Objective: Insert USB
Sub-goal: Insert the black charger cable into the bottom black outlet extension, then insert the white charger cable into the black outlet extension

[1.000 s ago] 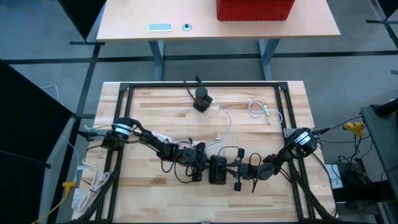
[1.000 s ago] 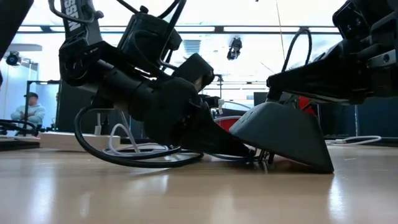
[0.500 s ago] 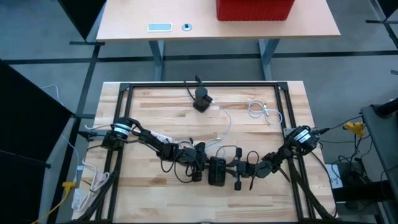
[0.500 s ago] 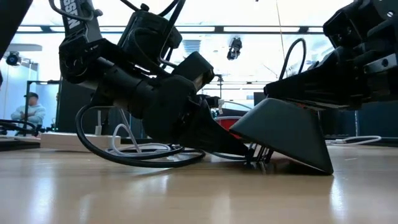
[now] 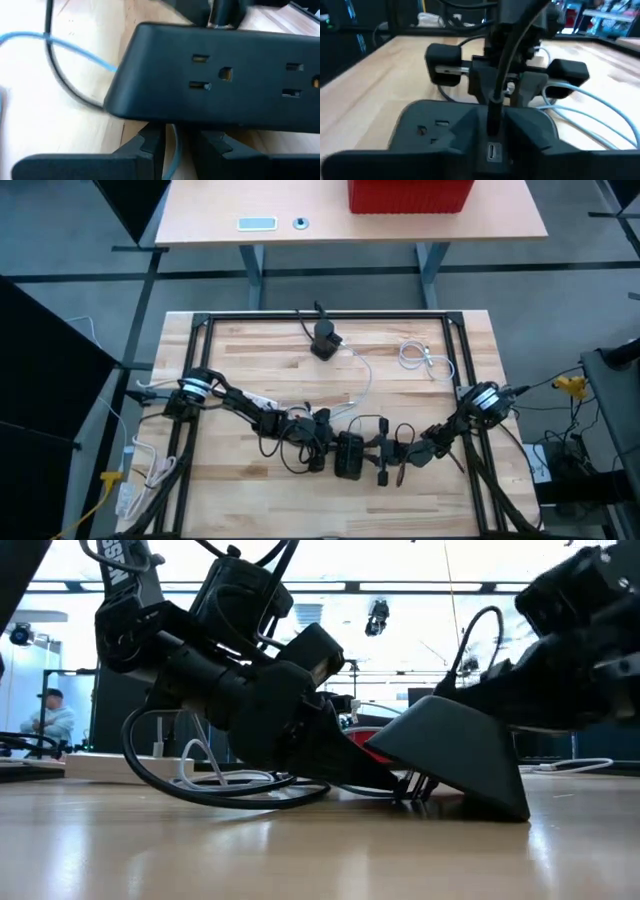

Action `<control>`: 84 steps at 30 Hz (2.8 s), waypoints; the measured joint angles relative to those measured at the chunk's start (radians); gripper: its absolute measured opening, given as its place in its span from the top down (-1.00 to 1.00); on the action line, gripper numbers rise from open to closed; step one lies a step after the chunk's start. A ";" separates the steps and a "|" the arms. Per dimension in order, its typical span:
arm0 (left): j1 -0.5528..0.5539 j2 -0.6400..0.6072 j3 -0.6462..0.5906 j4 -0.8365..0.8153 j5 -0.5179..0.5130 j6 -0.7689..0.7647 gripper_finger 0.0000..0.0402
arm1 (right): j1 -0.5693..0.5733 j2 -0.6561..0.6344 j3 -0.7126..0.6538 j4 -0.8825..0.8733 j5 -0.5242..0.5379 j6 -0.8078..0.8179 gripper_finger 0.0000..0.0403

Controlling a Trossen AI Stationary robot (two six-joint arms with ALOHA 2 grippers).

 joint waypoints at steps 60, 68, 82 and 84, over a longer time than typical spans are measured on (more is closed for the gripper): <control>-0.168 -0.197 -0.038 -0.226 0.001 -0.060 0.67 | -1.420 -0.445 0.530 -2.332 -0.378 0.563 0.03; -0.181 -0.197 -0.038 -0.230 0.001 -0.060 0.67 | -1.485 -0.237 0.520 -2.226 -0.393 0.553 0.11; -0.182 -0.196 -0.038 -0.231 0.001 -0.058 0.67 | -1.517 -0.276 0.508 -2.202 -0.396 0.544 0.44; -0.182 -0.196 -0.038 -0.231 0.000 -0.063 0.67 | -1.516 -0.277 0.508 -2.199 -0.397 0.544 0.50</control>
